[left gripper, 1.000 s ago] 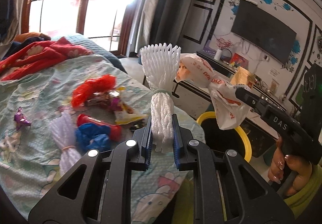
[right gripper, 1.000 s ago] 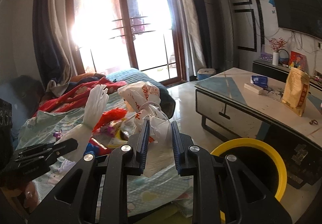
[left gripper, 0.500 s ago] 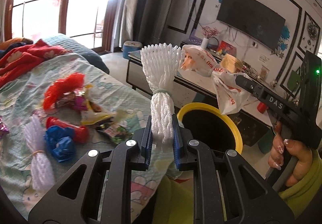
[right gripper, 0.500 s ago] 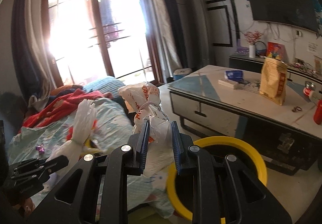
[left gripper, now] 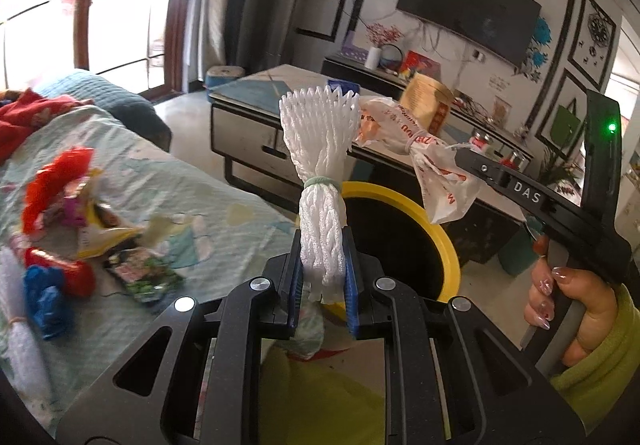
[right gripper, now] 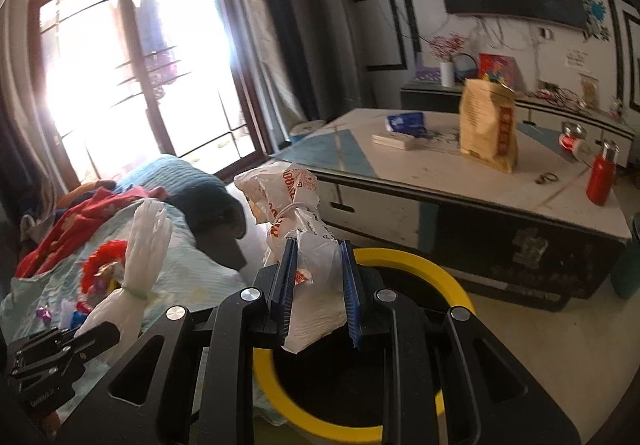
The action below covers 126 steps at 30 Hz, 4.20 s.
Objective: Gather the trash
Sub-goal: 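Carry the mesh net and white bag in both grippers over the yellow bin, then open both grippers to drop the mesh net and white bag into the bin, then move both tools back toward the trash on the bed, then grasp the red plastic bag with the left gripper while the right grasps the green snack packet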
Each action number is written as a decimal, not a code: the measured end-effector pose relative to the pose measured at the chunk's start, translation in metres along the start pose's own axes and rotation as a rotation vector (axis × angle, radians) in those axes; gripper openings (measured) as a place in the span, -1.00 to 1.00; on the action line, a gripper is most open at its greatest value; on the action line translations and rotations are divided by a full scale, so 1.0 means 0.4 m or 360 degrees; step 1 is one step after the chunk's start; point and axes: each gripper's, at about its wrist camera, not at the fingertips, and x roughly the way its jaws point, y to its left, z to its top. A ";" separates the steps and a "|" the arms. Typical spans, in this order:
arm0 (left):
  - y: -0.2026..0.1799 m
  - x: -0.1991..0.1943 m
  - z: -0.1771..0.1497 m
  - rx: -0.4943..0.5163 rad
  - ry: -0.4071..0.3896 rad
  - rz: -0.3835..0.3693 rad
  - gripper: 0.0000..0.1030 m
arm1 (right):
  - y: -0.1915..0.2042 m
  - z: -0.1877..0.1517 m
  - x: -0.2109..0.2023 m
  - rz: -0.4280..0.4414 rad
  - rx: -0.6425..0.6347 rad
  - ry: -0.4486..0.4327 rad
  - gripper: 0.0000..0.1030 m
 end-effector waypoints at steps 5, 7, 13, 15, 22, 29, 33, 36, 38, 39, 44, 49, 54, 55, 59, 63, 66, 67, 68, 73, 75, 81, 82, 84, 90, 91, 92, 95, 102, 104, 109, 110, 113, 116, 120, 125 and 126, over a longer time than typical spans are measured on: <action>-0.039 0.061 0.003 0.0030 0.0060 -0.0057 -0.77 | -0.060 -0.017 0.020 -0.0070 0.0085 0.0066 -0.59; -0.051 0.087 0.005 0.0037 0.0088 -0.0069 -0.76 | -0.085 -0.025 0.033 -0.0089 0.0121 0.0099 -0.59; -0.097 0.169 -0.011 0.0094 0.0182 -0.0106 -0.76 | -0.142 -0.043 0.067 -0.0123 0.0209 0.0181 -0.58; -0.106 0.189 -0.017 0.0109 0.0208 -0.0110 -0.76 | -0.160 -0.043 0.081 -0.0121 0.0226 0.0199 -0.58; -0.110 0.273 -0.031 0.0115 0.0314 -0.0109 -0.76 | -0.191 -0.056 0.113 -0.0107 0.0283 0.0258 -0.52; -0.116 0.309 -0.036 0.0109 0.0344 -0.0139 -0.33 | -0.217 -0.054 0.123 -0.0118 0.0335 0.0251 -0.35; -0.107 0.303 -0.031 0.0077 0.0318 -0.0144 0.14 | -0.219 -0.051 0.119 -0.0133 0.0341 0.0232 -0.25; -0.082 0.273 -0.027 0.0007 0.0272 -0.0148 0.44 | -0.208 -0.049 0.111 -0.0126 0.0324 0.0210 -0.17; -0.067 0.252 -0.022 -0.0018 0.0234 -0.0129 0.55 | -0.189 -0.046 0.101 -0.0119 0.0287 0.0180 -0.05; -0.060 0.239 -0.019 -0.0032 0.0214 -0.0116 0.63 | -0.183 -0.045 0.098 -0.0115 0.0271 0.0170 -0.03; -0.021 0.163 0.007 -0.0102 0.0089 -0.0048 0.79 | -0.126 -0.038 0.070 -0.0062 0.0171 0.0117 0.13; 0.011 0.094 0.020 -0.0113 -0.0022 0.0047 0.79 | -0.062 -0.032 0.042 -0.0009 0.0084 0.0068 0.24; 0.034 0.034 0.024 -0.0104 -0.0112 0.0132 0.79 | 0.004 -0.030 0.018 0.0056 -0.0007 0.0041 0.27; 0.039 0.020 0.025 -0.0105 -0.0133 0.0152 0.79 | 0.017 -0.032 0.014 0.0068 -0.0022 0.0038 0.27; 0.062 -0.016 0.026 -0.0114 -0.0185 0.0200 0.79 | 0.066 -0.035 -0.001 0.0128 -0.0087 0.0026 0.29; 0.095 -0.055 0.018 -0.0144 -0.0240 0.0253 0.79 | 0.113 -0.042 -0.018 0.0194 -0.0153 0.0010 0.30; 0.115 -0.080 0.017 -0.0168 -0.0274 0.0285 0.79 | 0.152 -0.047 -0.034 0.0253 -0.0206 -0.0001 0.31; 0.118 -0.085 0.016 -0.0169 -0.0282 0.0295 0.79 | 0.161 -0.050 -0.037 0.0263 -0.0217 -0.0002 0.32; 0.124 -0.096 0.016 -0.0169 -0.0299 0.0315 0.79 | 0.174 -0.053 -0.042 0.0281 -0.0234 -0.0001 0.32; 0.151 -0.129 0.011 -0.0196 -0.0344 0.0360 0.79 | 0.228 -0.066 -0.056 0.0347 -0.0303 0.0013 0.34; 0.164 -0.140 0.008 -0.0209 -0.0356 0.0377 0.79 | 0.252 -0.073 -0.061 0.0374 -0.0336 0.0024 0.34; 0.214 -0.180 -0.002 -0.0277 -0.0398 0.0430 0.79 | 0.321 -0.092 -0.070 0.0455 -0.0417 0.0056 0.35; 0.221 -0.183 0.000 -0.0286 -0.0402 0.0437 0.79 | 0.331 -0.094 -0.071 0.0468 -0.0430 0.0059 0.36; 0.240 -0.197 -0.003 -0.0313 -0.0416 0.0455 0.79 | 0.358 -0.100 -0.072 0.0499 -0.0464 0.0068 0.36; 0.298 -0.224 -0.014 -0.0394 -0.0445 0.0500 0.79 | 0.426 -0.112 -0.065 0.0557 -0.0540 0.0097 0.38; 0.311 -0.230 -0.017 -0.0415 -0.0450 0.0510 0.79 | 0.437 -0.115 -0.064 0.0569 -0.0554 0.0103 0.38; 0.320 -0.232 -0.018 -0.0428 -0.0452 0.0514 0.79 | 0.449 -0.118 -0.063 0.0580 -0.0567 0.0108 0.38; 0.352 -0.244 -0.025 -0.0468 -0.0458 0.0539 0.79 | 0.482 -0.127 -0.055 0.0607 -0.0600 0.0126 0.39; 0.429 -0.259 -0.034 -0.0545 -0.0458 0.0611 0.79 | 0.539 -0.151 -0.015 0.0641 -0.0680 0.0187 0.40; 0.456 -0.261 -0.033 -0.0561 -0.0449 0.0634 0.79 | 0.557 -0.163 0.001 0.0644 -0.0706 0.0207 0.40; 0.530 -0.252 -0.022 -0.0609 -0.0382 0.0682 0.79 | 0.586 -0.180 0.056 0.0646 -0.0758 0.0273 0.40; 0.553 -0.245 -0.016 -0.0623 -0.0350 0.0685 0.79 | 0.590 -0.183 0.066 0.0647 -0.0766 0.0283 0.40; 0.599 -0.225 0.002 -0.0633 -0.0272 0.0689 0.79 | 0.607 -0.196 0.108 0.0632 -0.0798 0.0318 0.40; 0.650 -0.195 0.018 -0.0648 -0.0191 0.0674 0.76 | 0.617 -0.210 0.150 0.0614 -0.0813 0.0363 0.40; 0.703 -0.149 0.034 -0.0657 -0.0086 0.0662 0.54 | 0.628 -0.230 0.194 0.0590 -0.0845 0.0429 0.39; 0.748 -0.083 0.052 -0.0702 0.0045 0.0583 0.32 | 0.639 -0.252 0.244 0.0578 -0.0865 0.0517 0.19; 0.750 -0.074 0.053 -0.0705 0.0056 0.0568 0.28 | 0.640 -0.259 0.252 0.0575 -0.0869 0.0542 0.13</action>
